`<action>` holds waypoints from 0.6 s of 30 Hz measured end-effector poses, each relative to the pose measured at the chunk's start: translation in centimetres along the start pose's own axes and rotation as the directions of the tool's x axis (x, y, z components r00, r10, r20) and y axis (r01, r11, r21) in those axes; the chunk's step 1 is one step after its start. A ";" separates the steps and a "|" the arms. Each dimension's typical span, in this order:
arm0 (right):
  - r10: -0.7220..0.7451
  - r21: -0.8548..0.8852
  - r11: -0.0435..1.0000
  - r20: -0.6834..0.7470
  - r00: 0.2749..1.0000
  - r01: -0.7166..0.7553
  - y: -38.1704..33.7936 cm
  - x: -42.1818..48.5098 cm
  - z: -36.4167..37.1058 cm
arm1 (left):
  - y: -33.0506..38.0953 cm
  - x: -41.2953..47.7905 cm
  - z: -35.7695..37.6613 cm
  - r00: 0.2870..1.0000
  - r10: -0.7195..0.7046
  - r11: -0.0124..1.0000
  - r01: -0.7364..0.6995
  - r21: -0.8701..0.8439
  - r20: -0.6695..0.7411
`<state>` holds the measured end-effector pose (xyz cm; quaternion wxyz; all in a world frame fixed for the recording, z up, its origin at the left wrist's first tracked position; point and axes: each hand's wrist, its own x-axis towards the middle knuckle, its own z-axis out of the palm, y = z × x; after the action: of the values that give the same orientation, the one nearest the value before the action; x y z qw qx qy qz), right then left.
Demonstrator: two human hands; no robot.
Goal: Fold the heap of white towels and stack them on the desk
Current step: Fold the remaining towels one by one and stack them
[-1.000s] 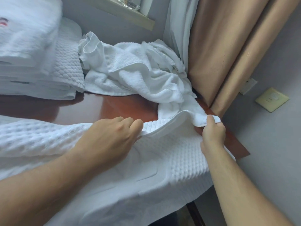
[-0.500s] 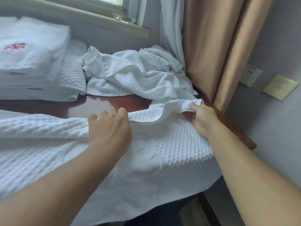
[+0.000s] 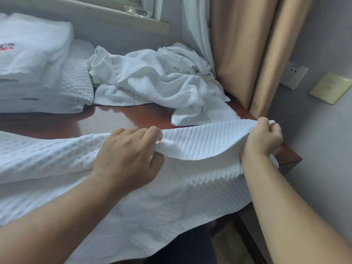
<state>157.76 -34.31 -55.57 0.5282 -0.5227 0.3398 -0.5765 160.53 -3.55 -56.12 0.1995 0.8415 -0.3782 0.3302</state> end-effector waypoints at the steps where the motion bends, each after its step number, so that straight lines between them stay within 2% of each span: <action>1: -0.009 -0.004 1.000 0.009 1.000 0.009 0.0 0.0 0.0 | 0.1 0.0 -0.1 0.999 0.039 0.999 -0.038 -0.010 0.023; 7: 0.034 -0.059 0.998 -0.023 0.999 -0.035 0.3 0.2 0.0 | -0.1 -0.3 -0.2 0.971 0.197 0.980 -0.196 -0.024 0.136; 12: 0.104 -0.235 0.965 -0.048 0.993 -0.113 0.3 0.8 0.2 | 0.1 -0.1 -0.5 0.931 0.306 0.952 -0.304 -0.044 0.199; 15: 0.110 -0.189 0.973 -0.106 0.988 -0.129 0.2 0.8 0.4 | 0.1 -0.1 -0.7 0.920 0.324 0.946 -0.316 -0.073 0.220; 18: 0.139 -0.015 0.989 -0.199 0.970 -0.145 0.3 1.3 0.5 | 0.1 0.1 -0.8 0.923 0.314 0.949 -0.303 -0.083 0.220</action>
<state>158.42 -35.52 -55.40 0.5239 -0.4452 0.4354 -0.5811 160.17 -3.17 -55.49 0.1198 0.7990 -0.5343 0.2485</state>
